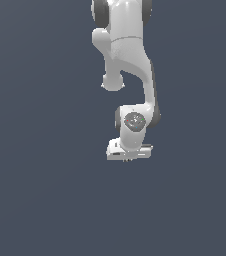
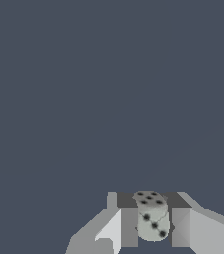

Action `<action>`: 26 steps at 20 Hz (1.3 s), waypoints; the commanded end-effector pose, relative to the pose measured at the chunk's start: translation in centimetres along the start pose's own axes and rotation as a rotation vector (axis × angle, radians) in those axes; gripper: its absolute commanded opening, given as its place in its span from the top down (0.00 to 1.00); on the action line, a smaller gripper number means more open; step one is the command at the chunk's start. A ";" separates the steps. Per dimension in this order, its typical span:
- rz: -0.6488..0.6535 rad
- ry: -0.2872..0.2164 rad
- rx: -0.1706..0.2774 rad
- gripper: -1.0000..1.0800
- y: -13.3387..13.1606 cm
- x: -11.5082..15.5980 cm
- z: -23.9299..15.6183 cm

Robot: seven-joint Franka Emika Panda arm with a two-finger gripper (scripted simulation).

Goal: Pick up the object and move it to a goal position.

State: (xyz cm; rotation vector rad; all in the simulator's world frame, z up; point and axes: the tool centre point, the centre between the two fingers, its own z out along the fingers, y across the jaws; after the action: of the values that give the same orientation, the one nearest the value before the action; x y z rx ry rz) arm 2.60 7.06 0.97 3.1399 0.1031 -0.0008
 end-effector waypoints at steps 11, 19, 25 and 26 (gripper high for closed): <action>0.000 0.000 0.000 1.00 -2.3 -0.9 -4.3; 0.000 0.001 -0.001 1.00 -6.1 -2.5 -11.8; 0.000 0.001 -0.001 1.00 -9.5 -3.7 -18.5; 0.000 0.001 -0.001 1.00 -10.1 -3.9 -19.6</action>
State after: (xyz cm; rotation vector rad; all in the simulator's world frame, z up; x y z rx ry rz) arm -1.56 16.07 18.88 3.1392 0.1040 0.0014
